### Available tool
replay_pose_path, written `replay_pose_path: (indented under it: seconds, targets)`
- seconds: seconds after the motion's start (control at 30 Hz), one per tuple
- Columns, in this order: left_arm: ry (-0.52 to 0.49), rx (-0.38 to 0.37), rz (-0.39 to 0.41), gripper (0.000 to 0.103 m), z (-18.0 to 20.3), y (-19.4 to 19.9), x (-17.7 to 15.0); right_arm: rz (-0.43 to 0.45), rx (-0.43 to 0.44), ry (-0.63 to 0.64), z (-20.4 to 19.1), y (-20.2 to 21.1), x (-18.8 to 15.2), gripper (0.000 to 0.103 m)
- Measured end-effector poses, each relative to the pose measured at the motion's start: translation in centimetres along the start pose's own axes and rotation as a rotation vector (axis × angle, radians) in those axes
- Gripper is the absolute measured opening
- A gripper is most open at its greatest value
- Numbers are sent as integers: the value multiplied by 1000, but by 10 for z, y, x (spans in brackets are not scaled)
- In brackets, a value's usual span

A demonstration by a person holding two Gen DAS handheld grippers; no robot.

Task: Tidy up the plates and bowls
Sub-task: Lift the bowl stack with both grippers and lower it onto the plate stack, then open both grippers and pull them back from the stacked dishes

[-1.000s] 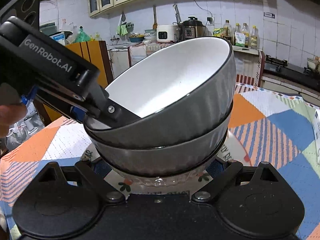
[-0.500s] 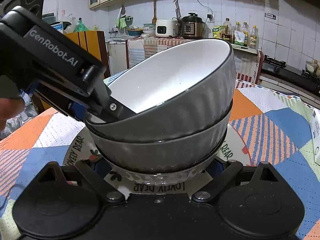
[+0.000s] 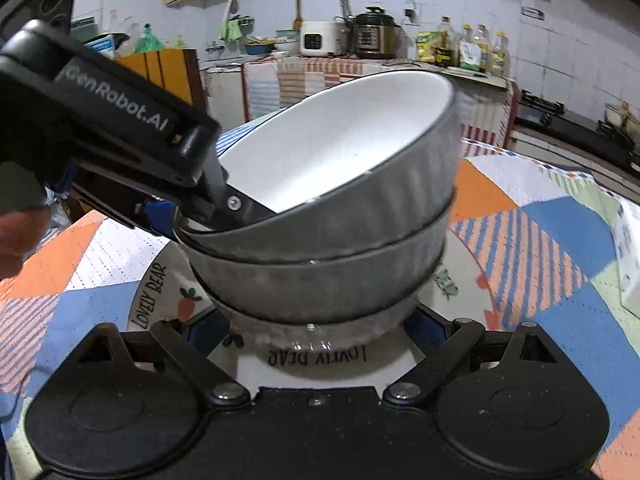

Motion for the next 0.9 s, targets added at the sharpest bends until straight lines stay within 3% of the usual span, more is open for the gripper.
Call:
replay_pose_path:
  seconds: [0.23, 0.47, 0.9]
  targets:
    - [-44, 34, 58, 54, 7, 32, -8, -20, -65, -95, -1, 23, -5, 96]
    - [-109, 62, 96, 54, 24, 68, -19, 12, -50, -123, -10, 52, -2, 96]
    - [-236, 104, 147, 61, 67, 146, -42, 7, -172, -131, -21, 117, 9, 96]
Point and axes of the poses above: each gripper's, at about its wrist camera, not at the fingertips, and y roughly against the way its jaws point, z to its right, x to its top, the point moved 5 cm from there along -y, roughly the way its jaws point, and after that the axes turned 2 degrees about -z, right-handed, at the moved point
